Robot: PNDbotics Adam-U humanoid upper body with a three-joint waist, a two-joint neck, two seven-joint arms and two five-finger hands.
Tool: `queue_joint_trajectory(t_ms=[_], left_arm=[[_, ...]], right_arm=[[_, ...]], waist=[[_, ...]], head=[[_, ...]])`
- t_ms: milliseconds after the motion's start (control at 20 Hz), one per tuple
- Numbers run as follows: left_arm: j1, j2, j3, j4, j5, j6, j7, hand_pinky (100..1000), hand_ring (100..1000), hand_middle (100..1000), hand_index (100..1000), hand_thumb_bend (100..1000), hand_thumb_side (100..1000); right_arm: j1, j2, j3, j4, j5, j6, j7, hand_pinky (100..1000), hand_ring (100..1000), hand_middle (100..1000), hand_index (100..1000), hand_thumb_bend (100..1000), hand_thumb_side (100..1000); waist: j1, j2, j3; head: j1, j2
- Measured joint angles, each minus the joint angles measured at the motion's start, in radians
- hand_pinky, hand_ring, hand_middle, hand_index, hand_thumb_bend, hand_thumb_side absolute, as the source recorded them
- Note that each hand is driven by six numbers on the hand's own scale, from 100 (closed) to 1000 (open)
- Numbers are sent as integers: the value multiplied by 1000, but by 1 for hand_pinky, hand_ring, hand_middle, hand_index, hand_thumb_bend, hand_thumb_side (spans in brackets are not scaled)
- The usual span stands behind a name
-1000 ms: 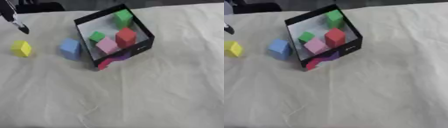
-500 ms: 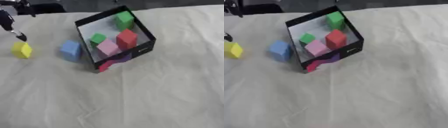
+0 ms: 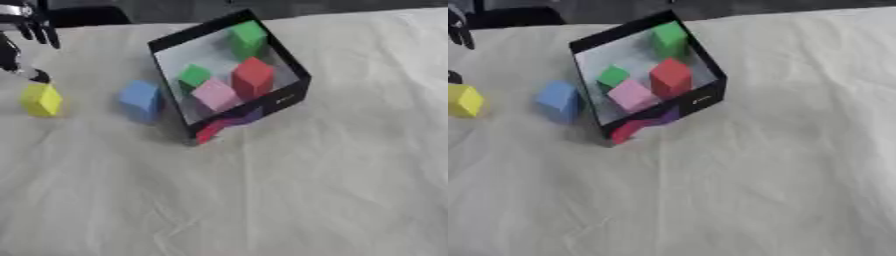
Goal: Pick up objects on the table and place them in the box.
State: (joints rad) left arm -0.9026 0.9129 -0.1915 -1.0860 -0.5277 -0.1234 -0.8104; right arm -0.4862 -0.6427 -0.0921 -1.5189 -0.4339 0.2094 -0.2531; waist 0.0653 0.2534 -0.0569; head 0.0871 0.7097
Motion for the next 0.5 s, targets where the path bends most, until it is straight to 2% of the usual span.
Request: queue_joint_trajectory(t_ms=[150, 400, 500], left_arm=[[19, 12, -3, -5, 6, 5, -4, 803, 760, 720, 692, 569, 100], [40, 27, -2, -15, 21, 12, -2, 820, 785, 751, 733, 709, 100], [51, 35, -2, -21, 27, 13, -3, 825, 790, 755, 746, 737, 100]], right_arm=[[2, -2, 0, 0, 4, 0, 0, 740, 803, 703, 786, 285, 529], [3, -4, 0, 0, 6, 0, 0, 740, 803, 704, 787, 285, 531], [3, -5, 0, 0, 7, 1, 0, 740, 803, 703, 786, 285, 531]], waist=[[0, 0, 0], [0, 3, 1], [0, 4, 1]], head=[[0, 0], [-1, 0], [-1, 0]])
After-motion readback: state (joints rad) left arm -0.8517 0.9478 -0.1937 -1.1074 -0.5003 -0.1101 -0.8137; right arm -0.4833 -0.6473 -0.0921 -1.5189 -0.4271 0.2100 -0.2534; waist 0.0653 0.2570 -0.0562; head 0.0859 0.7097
